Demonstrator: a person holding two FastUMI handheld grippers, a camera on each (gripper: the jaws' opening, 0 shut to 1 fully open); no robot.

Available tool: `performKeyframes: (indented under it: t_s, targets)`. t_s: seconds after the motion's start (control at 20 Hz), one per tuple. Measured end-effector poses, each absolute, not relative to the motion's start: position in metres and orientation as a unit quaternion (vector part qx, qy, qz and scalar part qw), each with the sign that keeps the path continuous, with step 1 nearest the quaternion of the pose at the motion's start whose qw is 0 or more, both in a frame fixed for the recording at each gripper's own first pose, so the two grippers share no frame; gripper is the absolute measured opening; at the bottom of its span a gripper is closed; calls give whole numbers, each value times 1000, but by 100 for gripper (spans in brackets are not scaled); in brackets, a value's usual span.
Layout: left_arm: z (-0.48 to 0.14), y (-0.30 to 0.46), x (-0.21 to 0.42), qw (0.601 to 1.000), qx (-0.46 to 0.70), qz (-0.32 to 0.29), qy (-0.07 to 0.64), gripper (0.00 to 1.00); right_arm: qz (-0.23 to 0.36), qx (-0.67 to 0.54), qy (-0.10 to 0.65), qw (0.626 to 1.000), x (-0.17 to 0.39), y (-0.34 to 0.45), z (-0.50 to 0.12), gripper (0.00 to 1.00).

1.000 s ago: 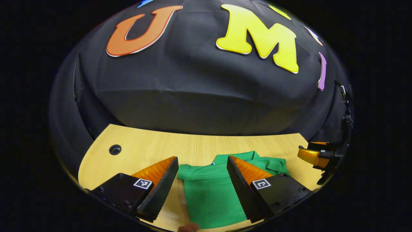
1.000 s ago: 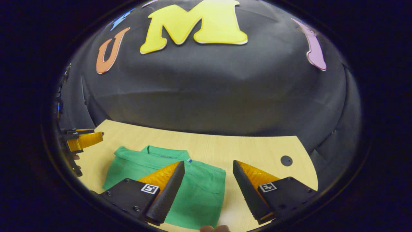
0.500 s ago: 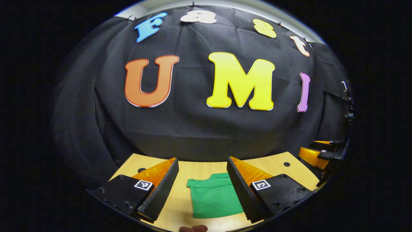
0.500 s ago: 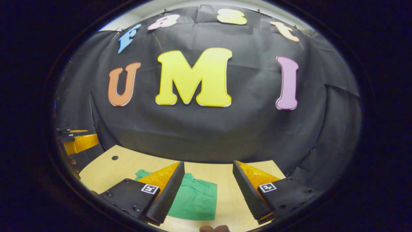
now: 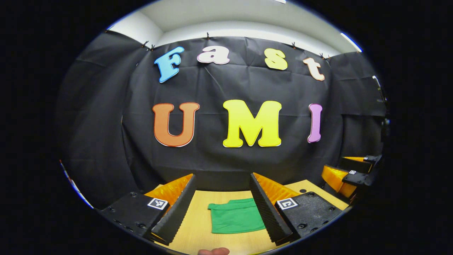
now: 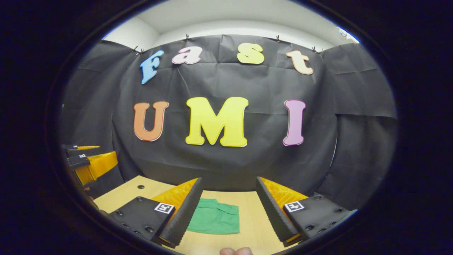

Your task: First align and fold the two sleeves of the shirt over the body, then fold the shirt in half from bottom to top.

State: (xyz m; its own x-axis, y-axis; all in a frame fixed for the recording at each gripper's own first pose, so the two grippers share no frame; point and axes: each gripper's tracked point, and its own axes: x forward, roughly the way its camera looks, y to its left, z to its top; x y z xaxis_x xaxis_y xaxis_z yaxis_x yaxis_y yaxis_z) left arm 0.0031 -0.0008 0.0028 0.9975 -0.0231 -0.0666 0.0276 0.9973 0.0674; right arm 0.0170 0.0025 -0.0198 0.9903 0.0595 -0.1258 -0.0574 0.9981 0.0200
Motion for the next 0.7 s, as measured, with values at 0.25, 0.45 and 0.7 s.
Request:
performKeyframes:
  t_s: [0.25, 0.45, 0.7]
  targets:
    - [-6, -19, -34, 999, 18, -21, 35, 96, 14, -9, 48, 999, -27, 4, -22, 92]
    - [-7, -25, -44, 999, 16, -24, 41, 96, 21, -7, 41, 999, -39, 11, -17, 92]
    - [-2, -25, -47, 999, 21, -24, 34, 96, 22, 1, 45, 999, -42, 11, -18, 94]
